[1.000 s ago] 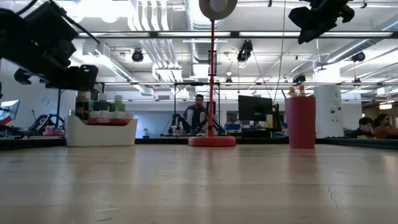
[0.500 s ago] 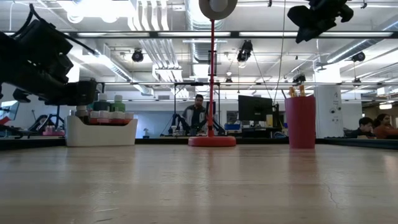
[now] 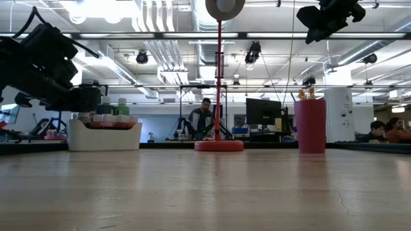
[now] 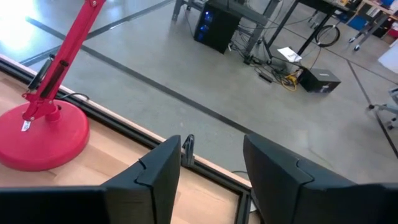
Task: Pick & Place Paint Supplies
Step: Put the gray paint bottle into the white bin, then return to Home Position
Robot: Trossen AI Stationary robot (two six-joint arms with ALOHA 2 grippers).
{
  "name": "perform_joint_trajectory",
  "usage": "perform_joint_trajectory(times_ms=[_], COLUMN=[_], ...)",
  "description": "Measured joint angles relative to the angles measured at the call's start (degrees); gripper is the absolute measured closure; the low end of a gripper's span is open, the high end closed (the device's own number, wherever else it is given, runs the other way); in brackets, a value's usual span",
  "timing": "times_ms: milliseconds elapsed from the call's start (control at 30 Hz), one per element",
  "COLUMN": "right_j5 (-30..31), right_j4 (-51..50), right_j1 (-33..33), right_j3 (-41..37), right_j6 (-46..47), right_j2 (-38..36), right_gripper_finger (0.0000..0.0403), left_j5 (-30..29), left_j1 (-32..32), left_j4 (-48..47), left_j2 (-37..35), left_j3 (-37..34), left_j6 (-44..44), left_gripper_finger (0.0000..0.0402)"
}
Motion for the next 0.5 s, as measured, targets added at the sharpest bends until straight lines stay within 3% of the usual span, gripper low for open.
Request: perform_joint_trajectory(times_ms=[233,500], right_j5=[0.0,0.0], right_j4=[0.0,0.0], right_j1=[0.0,0.0], right_j3=[0.0,0.0], right_j6=[0.0,-0.8], right_j2=[0.0,0.0], right_gripper_finger=[0.0245,0.0255], left_j5=[0.0,0.0], left_j1=[0.1,0.1], left_j4=[1.2,2.4], left_j2=[0.0,-0.2], left_j3=[0.0,5.3], left_j6=[0.3,9.1], left_gripper_finger=[0.0190,0.0172])
